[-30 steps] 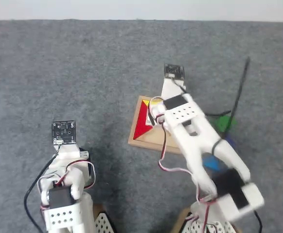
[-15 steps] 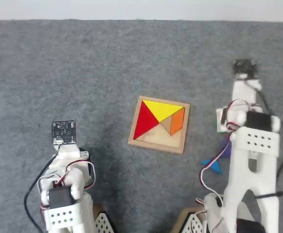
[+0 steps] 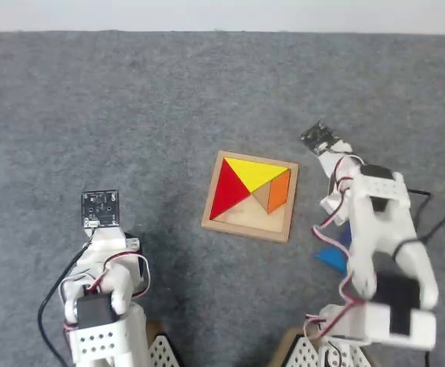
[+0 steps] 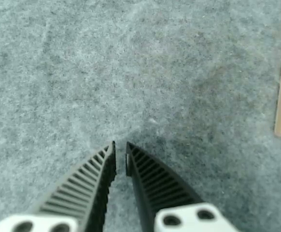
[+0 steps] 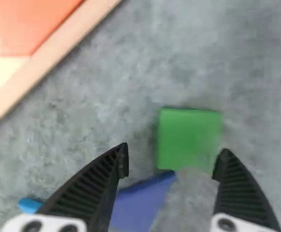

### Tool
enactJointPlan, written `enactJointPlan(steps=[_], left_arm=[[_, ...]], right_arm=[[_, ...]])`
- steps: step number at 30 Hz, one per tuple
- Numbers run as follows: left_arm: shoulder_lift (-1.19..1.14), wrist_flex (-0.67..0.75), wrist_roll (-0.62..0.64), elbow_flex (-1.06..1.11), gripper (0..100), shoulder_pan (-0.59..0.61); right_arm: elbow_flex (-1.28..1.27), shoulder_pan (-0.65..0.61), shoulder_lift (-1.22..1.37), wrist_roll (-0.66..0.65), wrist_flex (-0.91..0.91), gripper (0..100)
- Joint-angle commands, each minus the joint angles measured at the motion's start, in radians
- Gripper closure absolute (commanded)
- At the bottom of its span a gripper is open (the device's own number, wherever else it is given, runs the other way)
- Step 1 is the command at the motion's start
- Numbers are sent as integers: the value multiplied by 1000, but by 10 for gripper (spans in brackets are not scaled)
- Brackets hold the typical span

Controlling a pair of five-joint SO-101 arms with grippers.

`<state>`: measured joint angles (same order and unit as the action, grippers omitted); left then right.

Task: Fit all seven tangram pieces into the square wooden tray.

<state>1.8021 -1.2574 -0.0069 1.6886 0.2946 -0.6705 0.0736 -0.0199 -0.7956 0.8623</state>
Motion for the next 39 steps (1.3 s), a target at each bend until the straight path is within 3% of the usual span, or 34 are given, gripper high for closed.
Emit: enactJointPlan(steps=[1,5,11,19,24,29,33,36,39], left_arm=[[17,-3,-5,-5,964,-6],[17,-3,-5,-5,964,-6],[17,-3,-5,-5,964,-6],[17,-3,-5,-5,964,-6],[17,-3,-5,-5,964,-6],[17,-3,-5,-5,964,-6],[17,-3,-5,-5,964,-6],[17,-3,-5,-5,964,-6],[17,-3,-5,-5,964,-6]], right_arm=[[86,13,85,-20,-21,706],[164,25,154,9,16,757],[269,21,163,106,120,997],[508,-12,150,279,372,991],[571,-182,16,428,460,991],[511,-509,-96,569,469,991],[471,-710,-68,460,467,991],[465,-756,-13,302,473,991],[471,-757,53,264,467,991]])
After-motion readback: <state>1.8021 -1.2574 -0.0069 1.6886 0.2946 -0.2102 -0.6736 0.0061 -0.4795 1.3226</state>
